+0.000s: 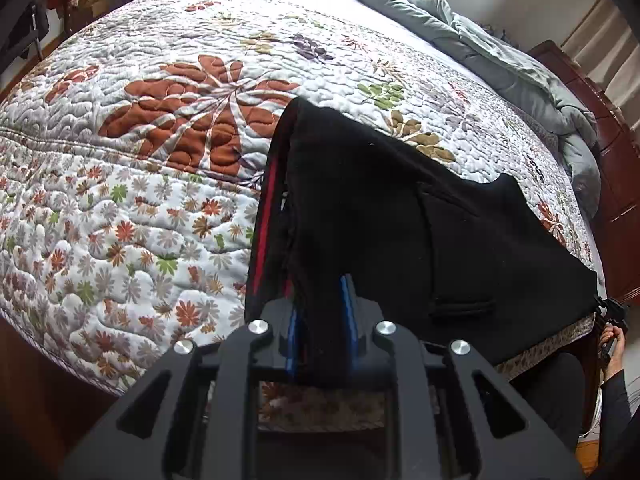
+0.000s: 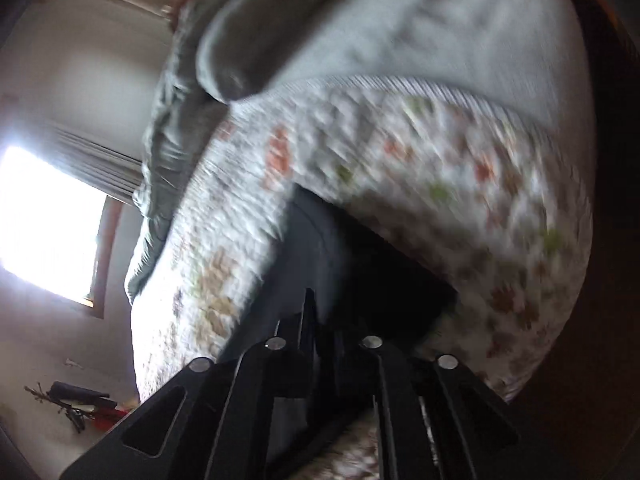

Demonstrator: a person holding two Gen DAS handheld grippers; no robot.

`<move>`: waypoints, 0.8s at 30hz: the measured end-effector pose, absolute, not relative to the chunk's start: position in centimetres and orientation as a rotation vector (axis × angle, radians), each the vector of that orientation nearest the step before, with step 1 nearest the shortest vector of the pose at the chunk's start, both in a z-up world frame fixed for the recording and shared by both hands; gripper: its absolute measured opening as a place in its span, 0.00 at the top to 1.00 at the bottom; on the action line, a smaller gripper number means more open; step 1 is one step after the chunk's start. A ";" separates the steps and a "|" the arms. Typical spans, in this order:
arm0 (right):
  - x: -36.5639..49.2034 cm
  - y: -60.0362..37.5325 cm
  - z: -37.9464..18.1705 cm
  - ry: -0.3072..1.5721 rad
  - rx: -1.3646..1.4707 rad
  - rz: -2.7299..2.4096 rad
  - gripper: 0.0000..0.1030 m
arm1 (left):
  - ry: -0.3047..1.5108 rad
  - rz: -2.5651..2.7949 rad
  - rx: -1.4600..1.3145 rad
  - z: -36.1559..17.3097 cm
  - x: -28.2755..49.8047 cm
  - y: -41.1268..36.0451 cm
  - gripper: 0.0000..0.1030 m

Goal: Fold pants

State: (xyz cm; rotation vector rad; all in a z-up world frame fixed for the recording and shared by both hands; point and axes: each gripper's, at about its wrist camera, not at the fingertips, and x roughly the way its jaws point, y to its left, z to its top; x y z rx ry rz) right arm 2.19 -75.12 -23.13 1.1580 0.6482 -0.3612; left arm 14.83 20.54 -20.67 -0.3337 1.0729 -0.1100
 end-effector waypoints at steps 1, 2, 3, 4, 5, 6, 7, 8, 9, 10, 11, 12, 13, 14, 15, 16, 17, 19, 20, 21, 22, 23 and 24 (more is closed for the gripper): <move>1.8 -74.9 -23.2 0.627 1.185 -0.346 0.76 | 1.060 -0.116 -0.343 -20.2 14.6 20.6 0.80; 1.7 -74.5 -23.2 0.620 1.198 -0.329 0.70 | 1.039 -0.116 -0.345 -19.5 14.4 20.6 0.78; 1.7 -73.6 -23.1 0.622 1.207 -0.299 0.60 | 1.012 -0.097 -0.335 -18.7 14.0 20.5 0.76; 1.9 -72.8 -23.0 0.633 1.209 -0.274 0.56 | 0.984 -0.075 -0.322 -17.8 13.6 20.4 0.74; 2.3 -71.4 -23.1 0.662 1.208 -0.239 0.56 | 0.943 -0.054 -0.311 -16.6 13.1 20.2 0.68; 2.7 -70.1 -23.3 0.688 1.204 -0.200 0.53 | 0.907 -0.047 -0.305 -15.7 12.7 19.9 0.51; 3.2 -68.9 -23.6 0.713 1.190 -0.164 0.52 | 0.871 -0.044 -0.296 -14.8 12.4 19.5 0.44; 3.8 -67.6 -23.6 0.740 1.168 -0.137 0.51 | 0.834 -0.039 -0.281 -14.0 12.2 19.0 0.34; 4.1 -66.8 -23.5 0.747 1.155 -0.126 0.51 | 0.803 -0.041 -0.260 -13.2 12.1 18.5 0.33; 4.4 -66.1 -23.6 0.749 1.161 -0.103 0.51 | 0.782 -0.048 -0.232 -12.5 12.3 17.8 0.30; 4.5 -65.7 -23.4 0.754 1.177 -0.085 0.51 | 0.773 -0.056 -0.211 -12.1 12.6 17.2 0.27; 4.9 -65.1 -23.5 0.765 1.206 -0.061 0.51 | 0.773 -0.079 -0.192 -11.9 13.3 16.4 0.24; 5.3 -64.2 -23.4 0.779 1.229 -0.027 0.51 | 0.784 -0.106 -0.182 -11.9 14.0 15.7 0.24; 5.5 -63.3 -23.1 0.799 1.237 -0.001 0.51 | 0.797 -0.129 -0.173 -12.1 14.5 15.0 0.24; 5.8 -61.7 -23.1 0.842 1.234 0.018 0.49 | 0.816 -0.163 -0.160 -12.6 15.1 14.0 0.23; 6.0 -60.4 -23.1 0.874 1.219 0.037 0.48 | 0.831 -0.191 -0.147 -13.1 15.7 13.2 0.23; 6.3 -57.9 -22.7 0.919 1.176 0.097 0.48 | 0.847 -0.211 -0.133 -13.7 16.5 12.4 0.23; 7.0 -53.4 -21.7 1.007 1.085 0.185 0.49 | 0.906 -0.255 -0.125 -15.2 17.9 11.1 0.23; 7.4 -50.2 -20.5 1.039 1.007 0.263 0.49 | 0.943 -0.253 -0.118 -16.3 18.6 10.9 0.24; 7.8 -47.1 -19.0 1.056 0.912 0.334 0.51 | 1.007 -0.224 -0.108 -17.7 19.5 10.9 0.36; 8.3 -44.2 -17.5 1.074 0.796 0.383 0.51 | 1.086 -0.193 -0.110 -19.2 20.1 11.1 0.44; 8.9 -40.6 -15.7 1.089 0.622 0.417 0.51 | 1.181 -0.186 -0.139 -21.1 20.6 11.7 0.50; 9.3 -37.3 -14.4 1.090 0.466 0.433 0.50 | 1.201 -0.195 -0.163 -21.9 20.5 12.3 0.50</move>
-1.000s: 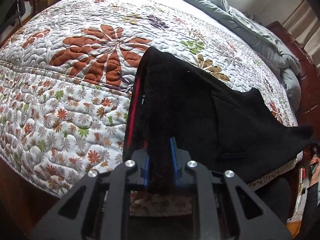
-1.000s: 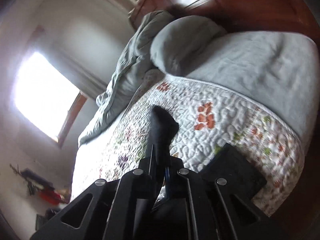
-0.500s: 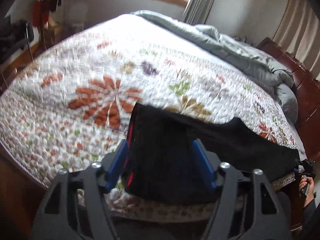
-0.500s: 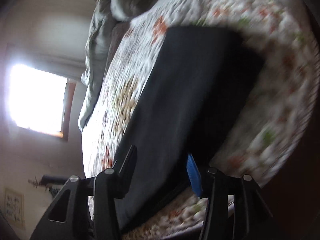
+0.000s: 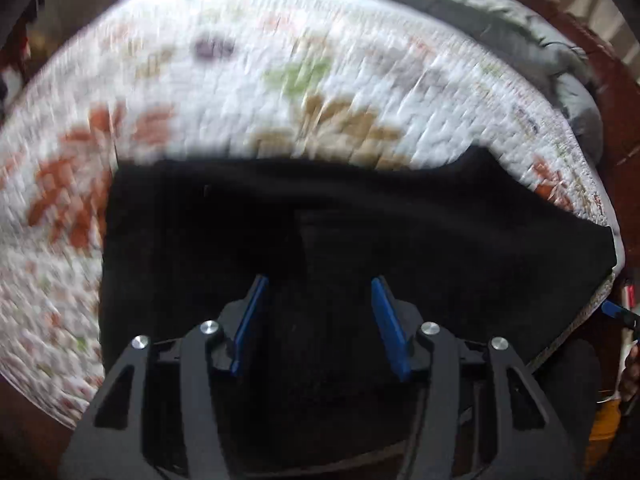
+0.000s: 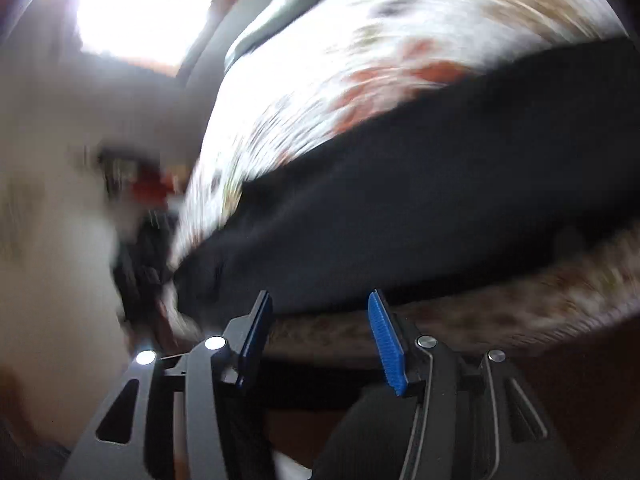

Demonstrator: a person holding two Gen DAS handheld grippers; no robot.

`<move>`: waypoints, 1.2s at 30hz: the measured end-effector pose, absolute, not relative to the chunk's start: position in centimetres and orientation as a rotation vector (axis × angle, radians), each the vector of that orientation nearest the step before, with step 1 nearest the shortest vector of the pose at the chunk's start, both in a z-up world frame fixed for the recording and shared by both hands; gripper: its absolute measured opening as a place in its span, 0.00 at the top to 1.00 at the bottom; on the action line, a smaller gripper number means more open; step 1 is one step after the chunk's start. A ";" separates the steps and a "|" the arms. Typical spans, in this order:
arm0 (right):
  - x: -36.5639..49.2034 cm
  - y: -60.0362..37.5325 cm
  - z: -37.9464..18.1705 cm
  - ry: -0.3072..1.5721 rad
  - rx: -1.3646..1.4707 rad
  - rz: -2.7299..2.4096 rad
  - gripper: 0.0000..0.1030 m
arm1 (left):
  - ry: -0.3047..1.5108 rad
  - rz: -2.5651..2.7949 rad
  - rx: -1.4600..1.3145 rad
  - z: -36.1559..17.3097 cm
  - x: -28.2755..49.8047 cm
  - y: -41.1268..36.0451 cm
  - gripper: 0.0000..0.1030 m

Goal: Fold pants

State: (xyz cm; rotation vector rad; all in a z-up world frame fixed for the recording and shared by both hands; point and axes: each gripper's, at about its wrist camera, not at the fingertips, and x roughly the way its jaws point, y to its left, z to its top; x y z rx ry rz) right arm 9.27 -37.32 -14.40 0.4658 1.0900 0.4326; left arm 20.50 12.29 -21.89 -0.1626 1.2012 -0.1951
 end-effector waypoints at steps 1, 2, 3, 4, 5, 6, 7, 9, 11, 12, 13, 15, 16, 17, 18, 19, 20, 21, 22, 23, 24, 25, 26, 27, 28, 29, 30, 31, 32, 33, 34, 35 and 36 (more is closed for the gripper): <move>9.7 -33.4 -13.5 1.088 0.295 0.466 0.50 | 1.204 -0.206 -0.165 -22.4 20.2 12.7 0.50; 10.3 -30.9 -13.2 1.090 0.202 0.499 0.50 | 1.199 -0.212 -0.160 -22.4 19.9 13.0 0.51; 10.7 -28.4 -13.3 1.088 0.121 0.526 0.50 | 1.198 -0.216 -0.168 -22.4 19.7 13.4 0.51; 11.3 -25.6 -13.8 1.086 0.049 0.548 0.50 | 1.194 -0.220 -0.187 -22.3 19.5 13.8 0.52; 12.3 -24.2 -14.1 1.086 0.020 0.562 0.50 | 1.190 -0.222 -0.200 -22.2 19.4 14.1 0.54; 13.0 -22.7 -14.7 1.083 0.008 0.577 0.50 | 1.179 -0.228 -0.211 -22.0 19.2 14.5 0.54; 13.7 -21.4 -15.2 1.081 0.017 0.593 0.50 | 1.166 -0.236 -0.213 -21.8 19.0 14.7 0.54; 14.8 -19.3 -16.7 1.070 0.022 0.605 0.51 | 1.135 -0.239 -0.209 -21.2 18.5 14.8 0.54; 15.3 -17.9 -19.2 1.143 0.041 0.619 0.50 | 1.070 -0.254 -0.213 -20.0 18.1 14.8 0.52; 15.2 -17.1 -20.6 1.189 0.028 0.615 0.49 | 1.028 -0.273 -0.213 -19.1 17.8 14.7 0.50; 14.4 -16.5 -20.5 1.146 -0.037 0.604 0.49 | 0.986 -0.294 -0.214 -18.2 17.6 14.5 0.49; 13.2 -15.7 -19.9 1.125 -0.138 0.622 0.47 | 0.893 -0.338 -0.224 -16.8 17.5 14.1 0.31; 13.0 -15.8 -19.6 1.125 -0.146 0.628 0.47 | 0.863 -0.344 -0.225 -16.4 17.7 13.9 0.27; 13.2 -16.3 -19.2 1.133 -0.114 0.646 0.47 | 0.866 -0.353 -0.230 -16.6 18.5 13.6 0.23; 13.7 -17.1 -18.7 1.140 -0.062 0.663 0.48 | 0.889 -0.355 -0.236 -17.1 19.3 13.5 0.23; 14.1 -17.8 -18.2 1.132 -0.016 0.664 0.50 | 0.916 -0.339 -0.237 -17.8 20.2 13.5 0.23; 14.4 -18.6 -17.7 1.114 0.027 0.658 0.50 | 0.959 -0.307 -0.235 -18.9 21.1 13.5 0.24; 15.0 -20.1 -16.9 1.089 0.089 0.652 0.50 | 0.995 -0.285 -0.233 -19.7 21.7 13.6 0.24; 15.5 -21.5 -16.3 1.077 0.122 0.642 0.50 | 1.032 -0.266 -0.231 -20.7 22.2 13.7 0.26; 16.6 -23.1 -15.7 1.063 0.153 0.612 0.50 | 1.053 -0.251 -0.235 -21.6 22.5 13.9 0.32; 17.9 -24.2 -15.1 1.055 0.182 0.589 0.49 | 1.051 -0.251 -0.242 -22.1 22.4 14.3 0.34; 19.4 -26.0 -14.9 1.060 0.229 0.573 0.49 | 1.041 -0.254 -0.246 -22.4 22.2 14.6 0.35; 20.3 -27.1 -15.0 1.072 0.262 0.564 0.49 | 1.026 -0.250 -0.248 -22.5 21.9 14.9 0.37; 21.4 -28.2 -15.0 1.086 0.302 0.557 0.49 | 1.013 -0.243 -0.253 -22.6 21.7 15.1 0.40; 22.1 -28.8 -15.3 1.096 0.338 0.558 0.49 | 1.008 -0.242 -0.265 -22.7 21.5 15.3 0.40; 22.8 -29.5 -16.1 1.115 0.392 0.552 0.49 | 1.006 -0.241 -0.287 -22.7 21.5 15.7 0.41; 23.4 -29.3 -16.9 1.136 0.423 0.542 0.49 | 1.007 -0.237 -0.306 -22.8 21.6 16.0 0.43; 23.4 -28.5 -17.8 1.157 0.436 0.529 0.49 | 1.009 -0.237 -0.325 -22.9 21.6 16.3 0.43; 23.2 -28.6 -19.3 1.197 0.436 0.479 0.49 | 1.011 -0.236 -0.326 -22.9 21.5 16.4 0.43; 23.0 -28.9 -20.4 1.219 0.443 0.449 0.55 | 1.013 -0.234 -0.316 -23.0 21.7 16.1 0.43; 22.5 -29.7 -21.2 1.202 0.479 0.447 0.59 | 1.015 -0.228 -0.298 -22.9 21.7 15.9 0.43; 22.0 -30.1 -21.2 1.195 0.508 0.455 0.62 | 1.018 -0.222 -0.281 -22.8 21.7 15.5 0.43; 21.5 -30.8 -21.1 1.196 0.546 0.464 0.62 | 1.019 -0.219 -0.268 -22.5 21.7 15.2 0.41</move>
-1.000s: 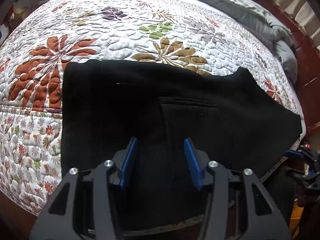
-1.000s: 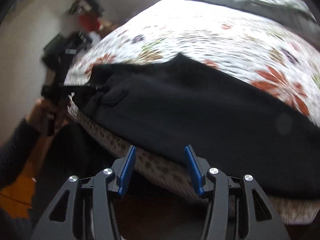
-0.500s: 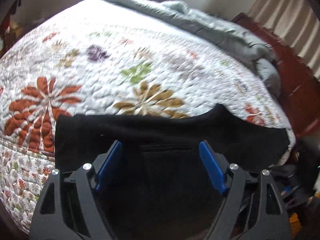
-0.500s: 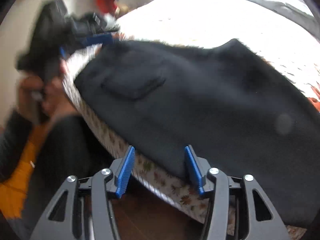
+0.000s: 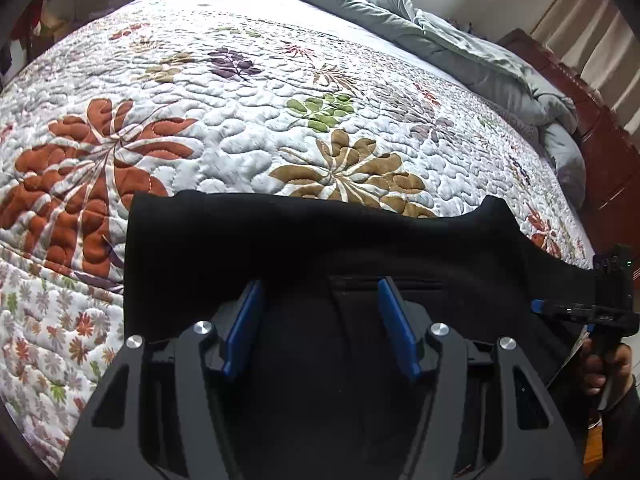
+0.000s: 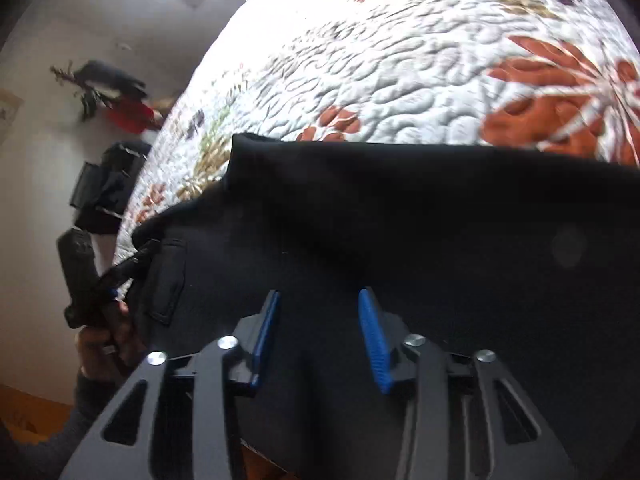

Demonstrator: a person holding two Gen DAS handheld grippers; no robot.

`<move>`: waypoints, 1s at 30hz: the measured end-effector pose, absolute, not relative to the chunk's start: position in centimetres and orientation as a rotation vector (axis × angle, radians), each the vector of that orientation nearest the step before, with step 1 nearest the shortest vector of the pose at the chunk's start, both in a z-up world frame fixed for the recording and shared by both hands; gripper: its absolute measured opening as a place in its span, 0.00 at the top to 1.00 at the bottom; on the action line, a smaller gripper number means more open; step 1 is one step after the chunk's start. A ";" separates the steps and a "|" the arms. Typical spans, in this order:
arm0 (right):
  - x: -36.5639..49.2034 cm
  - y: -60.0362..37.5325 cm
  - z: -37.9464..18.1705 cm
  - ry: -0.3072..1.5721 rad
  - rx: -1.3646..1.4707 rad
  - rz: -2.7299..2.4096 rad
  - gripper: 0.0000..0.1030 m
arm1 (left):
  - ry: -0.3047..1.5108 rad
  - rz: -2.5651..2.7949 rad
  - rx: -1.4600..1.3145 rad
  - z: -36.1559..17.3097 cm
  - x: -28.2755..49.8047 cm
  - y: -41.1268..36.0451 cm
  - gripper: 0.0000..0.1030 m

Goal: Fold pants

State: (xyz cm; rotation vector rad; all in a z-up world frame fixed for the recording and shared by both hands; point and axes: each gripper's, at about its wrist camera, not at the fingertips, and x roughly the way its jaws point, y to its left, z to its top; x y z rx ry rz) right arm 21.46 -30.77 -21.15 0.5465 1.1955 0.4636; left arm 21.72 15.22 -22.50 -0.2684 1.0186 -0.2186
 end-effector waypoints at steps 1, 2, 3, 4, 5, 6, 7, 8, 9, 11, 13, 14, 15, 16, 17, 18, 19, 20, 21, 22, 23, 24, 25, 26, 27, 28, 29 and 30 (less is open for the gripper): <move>20.9 -31.4 -20.8 1.189 0.570 0.465 0.61 | 1.014 -0.214 -0.261 -22.0 21.5 15.0 0.40; 20.3 -31.9 -20.5 1.173 0.576 0.464 0.59 | 1.005 -0.208 -0.263 -21.6 21.3 14.8 0.32; 19.8 -32.7 -19.9 1.152 0.573 0.456 0.58 | 0.983 -0.208 -0.270 -20.7 20.8 14.5 0.21; 19.0 -33.8 -18.9 1.123 0.565 0.439 0.58 | 0.953 -0.215 -0.278 -19.9 20.2 14.2 0.19; 18.4 -34.7 -18.4 1.101 0.557 0.418 0.57 | 0.918 -0.231 -0.281 -18.9 19.6 13.6 0.19; 17.9 -36.0 -17.5 1.073 0.536 0.381 0.56 | 0.897 -0.250 -0.281 -18.2 19.1 13.0 0.17; 17.0 -37.5 -16.6 1.041 0.511 0.332 0.55 | 0.881 -0.265 -0.284 -17.6 18.7 12.2 0.16; 16.4 -38.9 -16.1 1.026 0.513 0.308 0.55 | 0.872 -0.286 -0.292 -17.2 18.3 11.3 0.13; 15.3 -41.0 -15.6 1.002 0.554 0.272 0.55 | 0.873 -0.320 -0.298 -17.0 18.0 10.2 0.13; 13.4 -44.7 -15.3 0.953 0.663 0.220 0.54 | 0.879 -0.389 -0.282 -17.0 17.6 7.5 0.13; 10.5 -49.0 -15.5 0.876 0.814 0.165 0.54 | 0.883 -0.448 -0.249 -17.2 17.0 5.1 0.13; 8.6 -51.3 -16.3 0.829 0.930 0.138 0.54 | 0.888 -0.481 -0.220 -17.3 16.7 3.5 0.13; 7.5 -52.6 -17.1 0.799 1.013 0.111 0.54 | 0.887 -0.504 -0.195 -17.4 16.4 2.3 0.13; 5.7 -54.4 -18.4 0.757 1.117 0.063 0.54 | 0.887 -0.526 -0.165 -17.5 16.2 1.1 0.13; 4.6 -55.3 -19.4 0.726 1.186 0.047 0.54 | 0.890 -0.545 -0.133 -17.7 15.9 -0.1 0.13; 3.6 -56.3 -20.8 0.700 1.267 0.052 0.54 | 0.894 -0.556 -0.108 -18.0 15.7 -1.0 0.13; 2.9 -57.0 -21.7 0.686 1.321 0.054 0.54 | 0.900 -0.569 -0.087 -18.2 15.5 -1.8 0.13; 2.1 -57.3 -23.1 0.660 1.388 0.060 0.54 | 0.907 -0.580 -0.072 -18.5 15.4 -2.4 0.13; 1.9 -57.0 -23.9 0.657 1.412 0.064 0.54 | 0.917 -0.587 -0.060 -18.8 15.5 -3.0 0.13; 1.9 -56.6 -24.5 0.658 1.419 0.063 0.54 | 0.926 -0.591 -0.054 -19.0 15.5 -3.4 0.13; 1.9 -56.8 -24.7 0.656 1.425 0.071 0.54 | 0.933 -0.595 -0.051 -19.1 15.5 -3.5 0.13; 2.1 -56.6 -24.9 0.655 1.431 0.083 0.54 | 0.938 -0.596 -0.048 -19.3 15.6 -3.7 0.13; 2.1 -56.9 -25.0 0.649 1.431 0.091 0.54 | 0.940 -0.595 -0.048 -19.4 15.7 -3.8 0.13; 2.5 -56.9 -25.0 0.648 1.426 0.096 0.54 | 0.946 -0.591 -0.049 -19.6 15.8 -3.9 0.13; 2.7 -56.6 -25.3 0.658 1.415 0.093 0.54 | 0.952 -0.586 -0.052 -19.6 16.0 -4.0 0.13; 2.8 -56.9 -25.2 0.686 1.399 0.072 0.54 | 0.957 -0.582 -0.056 -19.8 16.1 -4.0 0.13; 3.2 -56.6 -25.4 0.706 1.387 0.058 0.54 | 0.962 -0.579 -0.061 -19.9 16.2 -4.0 0.13; 3.3 -56.6 -25.4 0.720 1.388 0.059 0.54 | 0.966 -0.576 -0.063 -20.0 16.3 -4.0 0.13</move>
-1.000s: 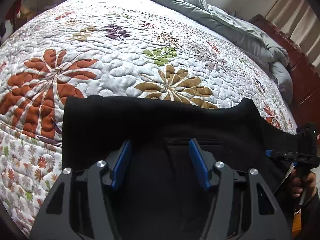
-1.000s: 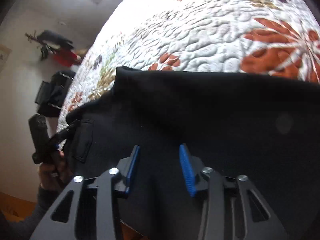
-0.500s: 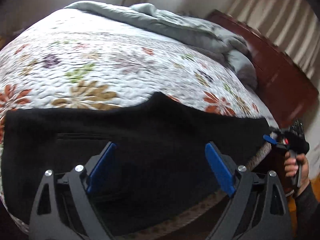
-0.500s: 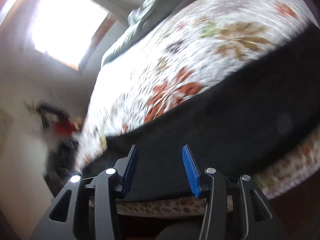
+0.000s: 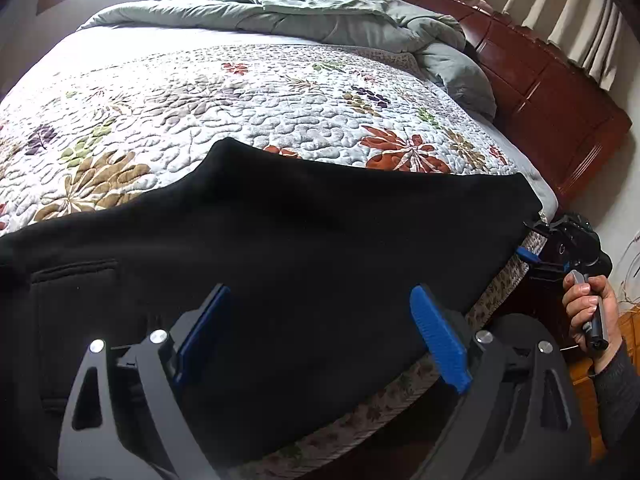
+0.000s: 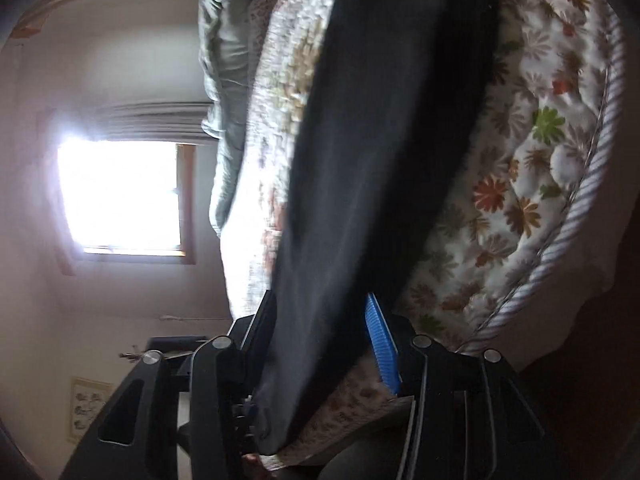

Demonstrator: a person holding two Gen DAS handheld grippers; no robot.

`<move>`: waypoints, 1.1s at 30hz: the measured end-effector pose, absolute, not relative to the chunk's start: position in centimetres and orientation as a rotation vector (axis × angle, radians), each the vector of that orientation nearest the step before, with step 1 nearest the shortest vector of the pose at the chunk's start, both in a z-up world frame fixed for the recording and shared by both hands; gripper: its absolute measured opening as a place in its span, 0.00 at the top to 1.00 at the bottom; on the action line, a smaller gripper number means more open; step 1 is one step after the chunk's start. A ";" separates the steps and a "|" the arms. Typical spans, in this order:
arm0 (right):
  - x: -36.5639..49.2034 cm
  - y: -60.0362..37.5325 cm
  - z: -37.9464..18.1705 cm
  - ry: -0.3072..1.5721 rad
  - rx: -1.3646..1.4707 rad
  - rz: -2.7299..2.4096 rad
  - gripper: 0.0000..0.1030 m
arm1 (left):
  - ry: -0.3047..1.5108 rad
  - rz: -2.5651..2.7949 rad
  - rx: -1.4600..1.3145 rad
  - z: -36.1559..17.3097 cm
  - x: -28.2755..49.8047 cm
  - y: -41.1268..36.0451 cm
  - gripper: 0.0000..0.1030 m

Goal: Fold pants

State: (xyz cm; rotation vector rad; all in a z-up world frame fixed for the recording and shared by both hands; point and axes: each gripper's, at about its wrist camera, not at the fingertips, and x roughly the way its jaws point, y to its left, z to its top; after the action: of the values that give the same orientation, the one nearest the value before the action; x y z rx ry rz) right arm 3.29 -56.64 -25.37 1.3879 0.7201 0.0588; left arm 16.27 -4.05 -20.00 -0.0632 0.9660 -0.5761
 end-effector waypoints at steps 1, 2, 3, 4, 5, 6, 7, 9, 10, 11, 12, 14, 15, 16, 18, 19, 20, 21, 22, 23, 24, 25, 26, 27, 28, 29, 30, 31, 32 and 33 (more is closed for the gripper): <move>3.1 -57.0 -25.3 0.728 1.389 0.059 0.54 | 0.968 -0.575 -0.063 -19.9 16.3 -4.1 0.13; 3.2 -56.9 -25.0 0.726 1.389 0.063 0.54 | 0.968 -0.576 -0.063 -20.0 16.3 -4.2 0.13; 3.3 -56.8 -25.0 0.727 1.387 0.071 0.54 | 0.971 -0.578 -0.061 -20.1 16.3 -4.3 0.12; 3.5 -56.7 -25.1 0.726 1.387 0.082 0.54 | 0.977 -0.580 -0.059 -20.3 16.4 -4.5 0.12; 3.8 -56.8 -25.2 0.725 1.385 0.088 0.56 | 0.985 -0.579 -0.055 -20.6 16.4 -4.7 0.12; 4.3 -56.8 -25.3 0.731 1.373 0.085 0.79 | 0.991 -0.577 -0.054 -20.8 16.4 -4.9 0.12; 4.3 -56.8 -25.3 0.742 1.351 0.065 0.92 | 0.996 -0.577 -0.056 -20.9 16.5 -5.1 0.12; 3.4 -56.7 -25.0 0.717 1.349 0.051 0.95 | 0.993 -0.585 -0.055 -20.8 16.3 -5.2 0.12; 2.9 -56.8 -24.7 0.709 1.333 0.047 0.95 | 0.989 -0.591 -0.052 -20.7 16.2 -5.3 0.12; 2.4 -56.6 -24.4 0.705 1.314 0.041 0.95 | 0.988 -0.598 -0.047 -20.6 16.1 -5.3 0.12; 2.1 -56.7 -24.7 0.705 1.318 0.039 0.95 | 0.991 -0.604 -0.039 -20.6 16.0 -5.4 0.12; 2.0 -56.8 -25.5 0.708 1.334 0.034 0.95 | 0.998 -0.612 -0.026 -20.8 15.8 -5.7 0.12; 2.1 -56.7 -25.6 0.713 1.323 0.039 0.95 | 1.001 -0.614 -0.019 -20.9 15.7 -5.7 0.12; 2.3 -56.5 -25.6 0.725 1.300 0.053 0.95 | 1.003 -0.613 -0.013 -21.0 15.7 -5.8 0.12; 2.6 -56.9 -25.4 0.725 1.285 0.070 0.89 | 1.017 -0.605 -0.006 -21.5 15.9 -5.8 0.12; 2.4 -57.3 -25.3 0.720 1.277 0.067 0.87 | 1.030 -0.602 -0.006 -21.9 16.0 -5.8 0.12; 2.1 -58.3 -24.8 0.706 1.264 0.045 0.82 | 1.046 -0.594 -0.007 -22.4 16.1 -5.8 0.12; 1.7 -59.4 -24.4 0.689 1.262 0.027 0.76 | 1.053 -0.590 -0.009 -22.7 16.2 -5.8 0.12; 1.0 -61.1 -23.7 0.662 1.256 -0.020 0.74 | 1.055 -0.588 -0.009 -22.9 16.2 -5.7 0.12; 0.4 -62.5 -23.3 0.640 1.246 -0.064 0.71 | 1.049 -0.588 -0.006 -23.0 16.1 -5.8 0.11; -0.3 -64.4 -22.7 0.604 1.235 -0.116 0.70 | 1.045 -0.588 -0.001 -23.1 16.0 -5.9 0.11; -0.8 -65.8 -22.4 0.583 1.231 -0.155 0.70 | 1.042 -0.586 0.007 -23.2 15.9 -5.9 0.11; -1.4 -67.8 -22.0 0.541 1.233 -0.207 0.70 | 1.040 -0.585 0.010 -23.2 15.9 -6.0 0.10; -1.8 -69.3 -21.7 0.516 1.237 -0.245 0.69 | 1.039 -0.584 0.008 -23.3 15.9 -6.0 0.09; -2.0 -70.7 -21.6 0.491 1.252 -0.274 0.69 | 1.039 -0.585 0.006 -23.3 15.9 -5.9 0.09; -2.0 -71.5 -21.6 0.480 1.264 -0.286 0.69 | 1.039 -0.585 0.003 -23.3 16.0 -5.9 0.09; -2.1 -72.4 -21.6 0.479 1.271 -0.311 0.69 | 1.040 -0.585 -0.001 -23.3 16.0 -5.8 0.09; -2.1 -73.1 -21.7 0.470 1.283 -0.332 0.69 | 1.041 -0.585 -0.005 -23.3 16.1 -5.8 0.09; -2.1 -73.6 -21.8 0.458 1.301 -0.330 0.68 | 1.042 -0.584 -0.006 -23.3 16.1 -5.8 0.09; -2.0 -74.0 -21.8 0.458 1.302 -0.336 0.68 | 1.043 -0.583 -0.001 -23.4 16.1 -5.9 0.09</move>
State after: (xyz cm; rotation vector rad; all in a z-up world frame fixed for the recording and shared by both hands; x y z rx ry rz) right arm -2.00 -74.01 -21.81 1.3024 0.4579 -0.3360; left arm 16.08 -5.88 -23.40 -0.0012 1.0429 -0.5827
